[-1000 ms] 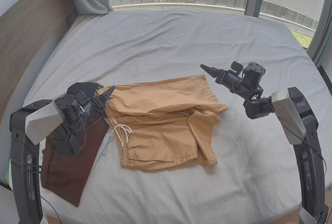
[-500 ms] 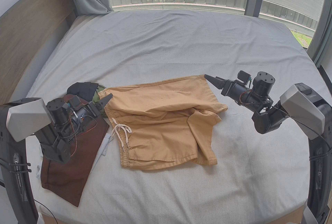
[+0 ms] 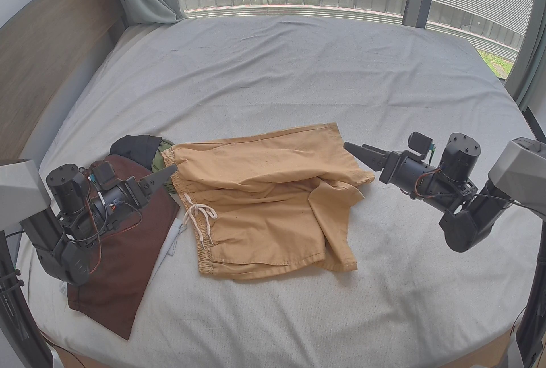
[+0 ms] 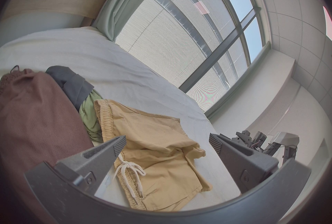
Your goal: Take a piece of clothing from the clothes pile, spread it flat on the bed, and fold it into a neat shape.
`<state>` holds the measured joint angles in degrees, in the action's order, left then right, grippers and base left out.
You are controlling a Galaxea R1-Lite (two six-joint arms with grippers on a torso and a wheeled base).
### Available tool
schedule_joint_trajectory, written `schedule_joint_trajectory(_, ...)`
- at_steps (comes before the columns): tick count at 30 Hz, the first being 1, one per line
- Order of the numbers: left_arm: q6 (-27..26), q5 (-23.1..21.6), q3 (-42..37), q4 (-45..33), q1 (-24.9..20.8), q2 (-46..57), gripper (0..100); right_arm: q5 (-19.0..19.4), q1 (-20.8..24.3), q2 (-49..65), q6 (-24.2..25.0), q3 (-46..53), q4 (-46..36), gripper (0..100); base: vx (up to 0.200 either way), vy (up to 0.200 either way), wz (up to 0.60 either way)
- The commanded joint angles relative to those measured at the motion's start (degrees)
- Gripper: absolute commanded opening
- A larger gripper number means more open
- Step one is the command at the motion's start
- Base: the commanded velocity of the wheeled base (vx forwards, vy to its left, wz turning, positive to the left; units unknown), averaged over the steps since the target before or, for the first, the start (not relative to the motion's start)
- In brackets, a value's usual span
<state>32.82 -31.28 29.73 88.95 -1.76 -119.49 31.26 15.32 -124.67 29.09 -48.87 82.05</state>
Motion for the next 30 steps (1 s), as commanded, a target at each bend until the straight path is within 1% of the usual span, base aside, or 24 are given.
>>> schedule_joint_trajectory(1,-1.88,-1.24,-2.75,-0.01,-0.27,5.15,100,-0.06,-0.03,7.95,0.09,8.27,0.39,100,0.0,0.0,0.0)
schedule_joint_trajectory(5,-4.69,-3.17,-3.98,-0.01,-0.35,5.67,100,-0.06,-0.38,9.71,-0.26,11.61,0.47,100,0.0,0.0,0.0)
schedule_joint_trajectory(14,-4.87,-4.14,-4.24,-0.01,0.0,5.59,100,0.03,-0.82,11.29,-0.43,13.19,0.21,100,0.0,0.0,0.0)
schedule_joint_trajectory(18,-4.96,-5.72,-4.24,-0.01,0.09,5.15,100,-0.14,-0.56,10.68,-2.37,13.98,0.21,100,0.0,0.0,0.0)
schedule_joint_trajectory(21,-4.96,-5.81,-4.24,-0.1,0.09,5.06,100,-0.32,-0.73,9.54,-3.25,14.24,0.3,100,0.0,0.0,0.0)
schedule_joint_trajectory(24,-4.96,-5.81,-4.33,-0.1,0.09,4.88,100,-0.93,-0.91,8.39,-5.18,14.42,0.3,100,0.0,0.0,0.0)
schedule_joint_trajectory(27,-4.96,-5.81,-4.6,-0.01,-0.09,4.79,100,-2.52,-0.91,5.67,-7.55,14.33,1.35,100,0.0,0.0,0.0)
schedule_joint_trajectory(30,-5.13,-5.81,-4.68,-0.01,-0.35,4.62,100,-2.87,-0.91,4.09,-8.17,14.16,2.06,100,0.0,0.0,0.0)
